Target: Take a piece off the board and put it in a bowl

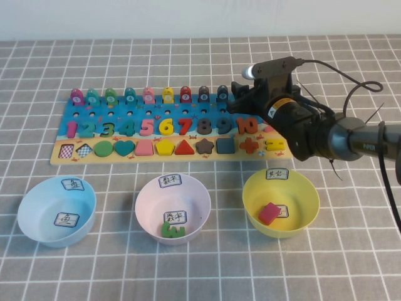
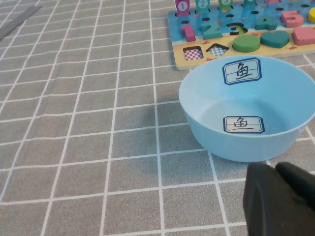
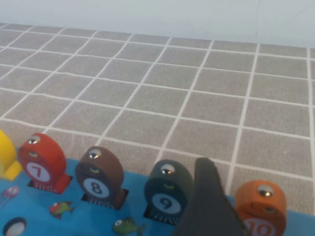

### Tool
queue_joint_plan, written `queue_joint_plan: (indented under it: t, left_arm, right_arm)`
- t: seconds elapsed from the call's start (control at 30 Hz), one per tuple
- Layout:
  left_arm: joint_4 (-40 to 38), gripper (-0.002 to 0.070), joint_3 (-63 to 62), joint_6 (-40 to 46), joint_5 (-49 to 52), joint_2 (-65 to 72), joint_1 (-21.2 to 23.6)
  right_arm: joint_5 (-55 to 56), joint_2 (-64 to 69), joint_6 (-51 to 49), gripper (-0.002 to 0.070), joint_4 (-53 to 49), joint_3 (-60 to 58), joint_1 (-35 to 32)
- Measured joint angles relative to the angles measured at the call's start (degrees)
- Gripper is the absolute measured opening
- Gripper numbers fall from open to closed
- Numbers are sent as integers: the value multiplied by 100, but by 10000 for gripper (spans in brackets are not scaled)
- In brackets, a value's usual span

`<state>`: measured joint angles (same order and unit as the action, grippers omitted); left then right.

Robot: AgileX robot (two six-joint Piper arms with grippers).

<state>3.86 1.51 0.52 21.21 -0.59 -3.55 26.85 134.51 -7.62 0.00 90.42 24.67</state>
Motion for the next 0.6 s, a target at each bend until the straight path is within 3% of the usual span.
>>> queue_joint_plan:
  t: [0.6]
  left_arm:
    - [0, 0, 0, 0, 0, 0, 0]
  right_arm:
    - [-148, 229, 33, 406, 73, 352, 0]
